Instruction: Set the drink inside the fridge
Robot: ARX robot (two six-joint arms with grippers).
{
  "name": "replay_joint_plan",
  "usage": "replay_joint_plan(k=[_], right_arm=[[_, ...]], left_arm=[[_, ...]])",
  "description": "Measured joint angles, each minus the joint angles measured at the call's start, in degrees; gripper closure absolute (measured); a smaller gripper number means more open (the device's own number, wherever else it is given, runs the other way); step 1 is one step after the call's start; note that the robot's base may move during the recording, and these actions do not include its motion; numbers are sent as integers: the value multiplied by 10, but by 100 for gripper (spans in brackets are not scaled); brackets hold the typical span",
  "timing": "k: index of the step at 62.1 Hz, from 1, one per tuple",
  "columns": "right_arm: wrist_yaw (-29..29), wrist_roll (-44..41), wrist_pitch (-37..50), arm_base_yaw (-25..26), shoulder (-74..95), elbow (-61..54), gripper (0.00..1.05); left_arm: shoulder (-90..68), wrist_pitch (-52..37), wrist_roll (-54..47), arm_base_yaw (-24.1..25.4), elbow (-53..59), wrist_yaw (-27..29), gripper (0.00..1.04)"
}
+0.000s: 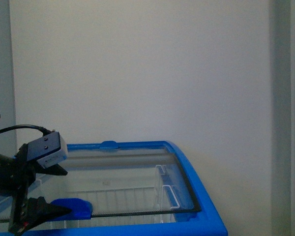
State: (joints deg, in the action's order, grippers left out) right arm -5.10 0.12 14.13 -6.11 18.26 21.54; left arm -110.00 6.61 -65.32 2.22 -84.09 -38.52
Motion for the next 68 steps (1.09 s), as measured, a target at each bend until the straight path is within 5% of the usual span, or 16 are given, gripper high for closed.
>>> replay_joint_plan(k=[24,39,54,68], right_arm=[[0,0,0,0,0,0,67],[0,0,0,0,0,0,67],[0,0,0,0,0,0,67],[0,0,0,0,0,0,67]], left_arm=[[-150,-77,36,-29,-235,134,8],[-219,-230,119,-41,-370,272,8],[-127,-244,294,-42,-295,317,8],[55,-192,503,-33,-86,326,8]])
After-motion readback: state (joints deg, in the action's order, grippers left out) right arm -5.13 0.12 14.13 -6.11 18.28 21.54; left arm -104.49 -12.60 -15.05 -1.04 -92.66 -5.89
